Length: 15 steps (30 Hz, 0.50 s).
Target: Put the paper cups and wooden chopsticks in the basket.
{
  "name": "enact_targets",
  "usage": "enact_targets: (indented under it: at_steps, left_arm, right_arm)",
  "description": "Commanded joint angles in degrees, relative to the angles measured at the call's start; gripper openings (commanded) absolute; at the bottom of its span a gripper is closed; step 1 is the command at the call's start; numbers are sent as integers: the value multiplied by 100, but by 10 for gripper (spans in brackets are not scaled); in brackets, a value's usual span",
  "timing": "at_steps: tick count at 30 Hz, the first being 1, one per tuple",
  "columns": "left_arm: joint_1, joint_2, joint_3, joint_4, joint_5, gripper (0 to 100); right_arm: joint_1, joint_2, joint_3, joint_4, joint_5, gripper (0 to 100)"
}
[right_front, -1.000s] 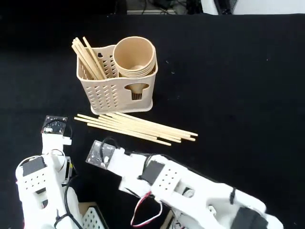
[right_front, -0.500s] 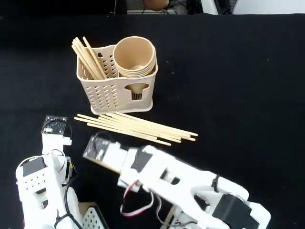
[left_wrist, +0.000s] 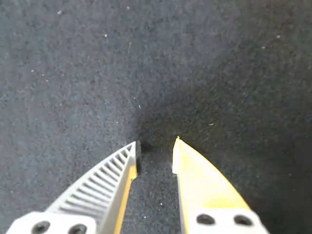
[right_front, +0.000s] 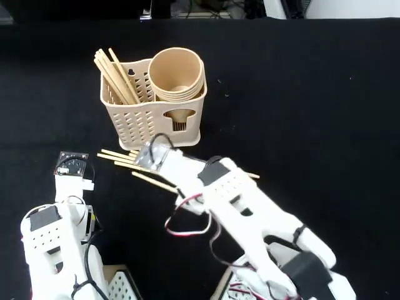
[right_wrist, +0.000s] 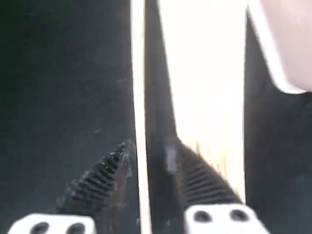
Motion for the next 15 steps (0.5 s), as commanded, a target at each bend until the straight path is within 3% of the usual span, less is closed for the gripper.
enact_targets:
  at_steps: [1, 15]
  left_arm:
    - [101, -44, 13, -70, -26, 144]
    - [101, -44, 13, -70, -26, 145]
  right_arm:
    - [185, 259, -295, -396, 44, 212]
    - [-35, 435, -268, -721, 53, 217]
